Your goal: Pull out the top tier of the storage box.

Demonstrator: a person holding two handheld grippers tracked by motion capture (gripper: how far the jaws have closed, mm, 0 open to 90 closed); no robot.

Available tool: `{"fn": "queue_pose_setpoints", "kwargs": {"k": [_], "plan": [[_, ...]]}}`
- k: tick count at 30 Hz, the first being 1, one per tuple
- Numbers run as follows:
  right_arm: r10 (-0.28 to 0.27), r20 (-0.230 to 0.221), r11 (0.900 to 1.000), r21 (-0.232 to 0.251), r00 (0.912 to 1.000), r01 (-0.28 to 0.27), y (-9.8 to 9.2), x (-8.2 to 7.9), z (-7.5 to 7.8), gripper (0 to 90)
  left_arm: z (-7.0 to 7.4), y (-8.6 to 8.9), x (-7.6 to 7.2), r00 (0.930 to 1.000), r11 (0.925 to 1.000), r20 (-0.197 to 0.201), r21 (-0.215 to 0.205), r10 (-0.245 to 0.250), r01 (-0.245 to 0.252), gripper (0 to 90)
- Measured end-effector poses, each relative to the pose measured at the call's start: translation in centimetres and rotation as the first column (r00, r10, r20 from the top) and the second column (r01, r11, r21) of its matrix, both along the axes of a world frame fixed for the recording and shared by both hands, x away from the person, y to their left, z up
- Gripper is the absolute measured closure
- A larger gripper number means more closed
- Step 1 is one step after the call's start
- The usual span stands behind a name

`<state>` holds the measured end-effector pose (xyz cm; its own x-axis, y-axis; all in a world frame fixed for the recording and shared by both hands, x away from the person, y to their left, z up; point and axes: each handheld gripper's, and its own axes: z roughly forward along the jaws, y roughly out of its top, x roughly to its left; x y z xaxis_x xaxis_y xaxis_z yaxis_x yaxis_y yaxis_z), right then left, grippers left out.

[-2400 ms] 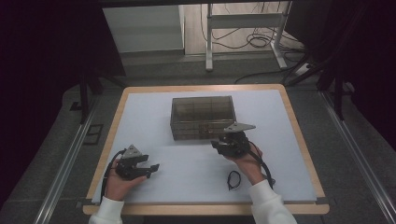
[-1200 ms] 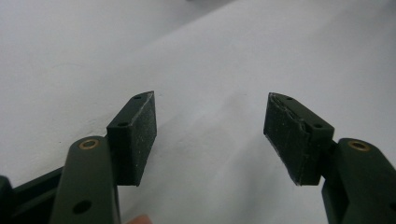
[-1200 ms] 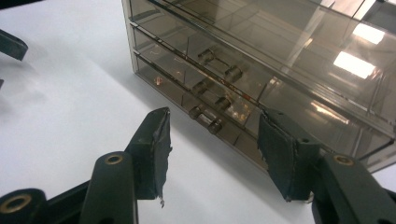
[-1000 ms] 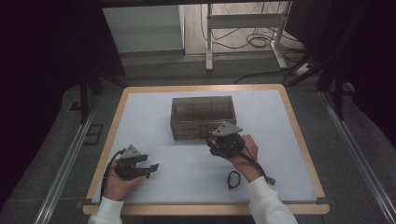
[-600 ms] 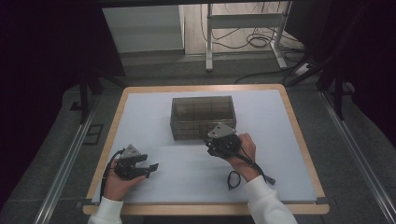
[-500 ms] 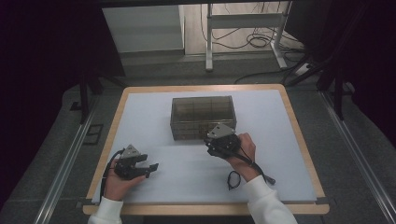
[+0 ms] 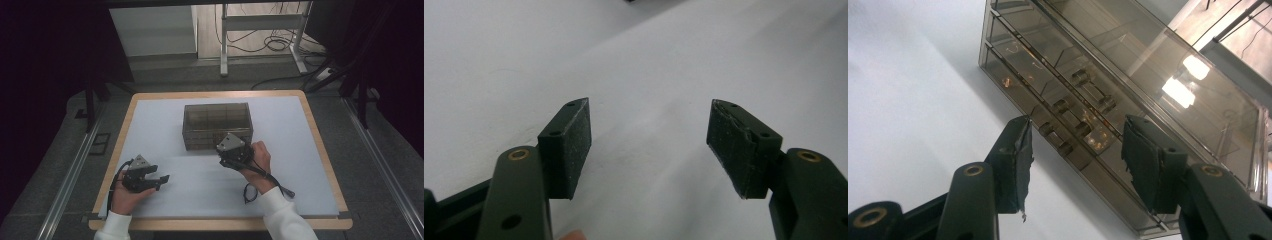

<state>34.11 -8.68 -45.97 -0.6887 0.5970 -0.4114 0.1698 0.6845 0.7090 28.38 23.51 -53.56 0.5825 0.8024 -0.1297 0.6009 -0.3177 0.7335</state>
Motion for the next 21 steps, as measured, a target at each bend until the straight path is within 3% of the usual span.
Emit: {"fn": "queue_pose_setpoints", "kwargs": {"k": [21], "plan": [[0.006,0.057,0.996,-0.087,0.9984,-0.001,1.5,0.2,-0.2,48.3,0.1,-0.1,0.0,1.0,1.0,0.001,-0.002,0.0,0.0,34.2]]}}
